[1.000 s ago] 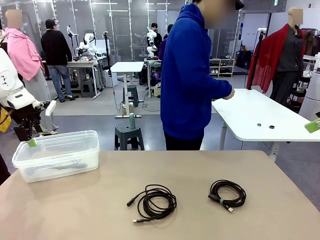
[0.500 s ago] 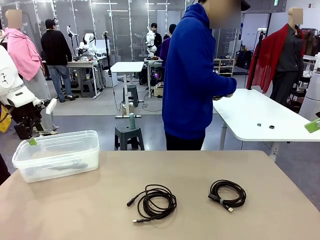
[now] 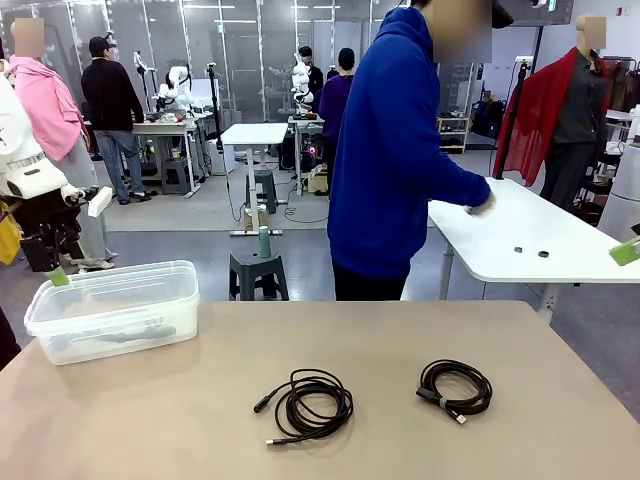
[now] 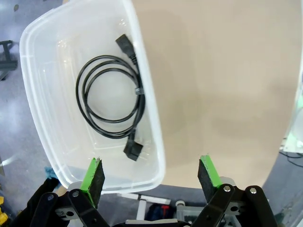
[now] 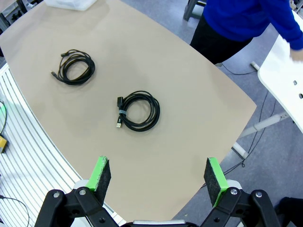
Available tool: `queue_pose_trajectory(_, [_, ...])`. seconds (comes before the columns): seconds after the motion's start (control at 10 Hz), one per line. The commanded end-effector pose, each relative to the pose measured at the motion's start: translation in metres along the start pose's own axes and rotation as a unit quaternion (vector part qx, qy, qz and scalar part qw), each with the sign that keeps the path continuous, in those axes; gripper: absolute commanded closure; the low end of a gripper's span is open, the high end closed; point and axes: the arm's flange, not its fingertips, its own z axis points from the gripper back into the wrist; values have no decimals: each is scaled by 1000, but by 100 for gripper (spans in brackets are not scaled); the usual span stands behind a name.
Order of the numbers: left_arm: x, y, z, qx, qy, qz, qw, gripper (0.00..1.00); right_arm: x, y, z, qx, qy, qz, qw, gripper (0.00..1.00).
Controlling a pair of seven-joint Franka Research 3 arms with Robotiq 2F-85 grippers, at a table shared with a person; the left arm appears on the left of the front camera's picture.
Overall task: Organize and store the cables.
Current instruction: Place the Power Cable into the Organizing box.
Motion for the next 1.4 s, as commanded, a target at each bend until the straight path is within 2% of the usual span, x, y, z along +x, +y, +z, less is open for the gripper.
queue_pose_trajectory(0.0, [14,-25,33,-13,-35,35,999,0,-2,-1,0,2,-2,2,1000,0])
queue_pose_trajectory(0.2, [24,-72,70,-10,-64,75,995,0,-2,-1,0,2,-2,2,1000,0])
queue_pose_trajectory(0.4, [29,-102,96,21,-63,107,992,0,-2,-1,0,2,-2,2,1000,0])
queue_pose_trajectory(0.7, [27,-152,123,39,-101,153,982,0,-2,-1,0,2,-2,2,1000,0])
queue_pose_trajectory(1.0, [35,-176,133,63,-166,203,963,0,-2,-1,0,2,-2,2,1000,0])
queue_pose_trajectory(1.2, [36,-196,142,79,-177,239,952,0,-2,-1,0,2,-2,2,1000,0])
queue_pose_trajectory(1.3, [38,-203,139,90,-163,263,947,0,-2,-1,0,2,-2,2,1000,0])
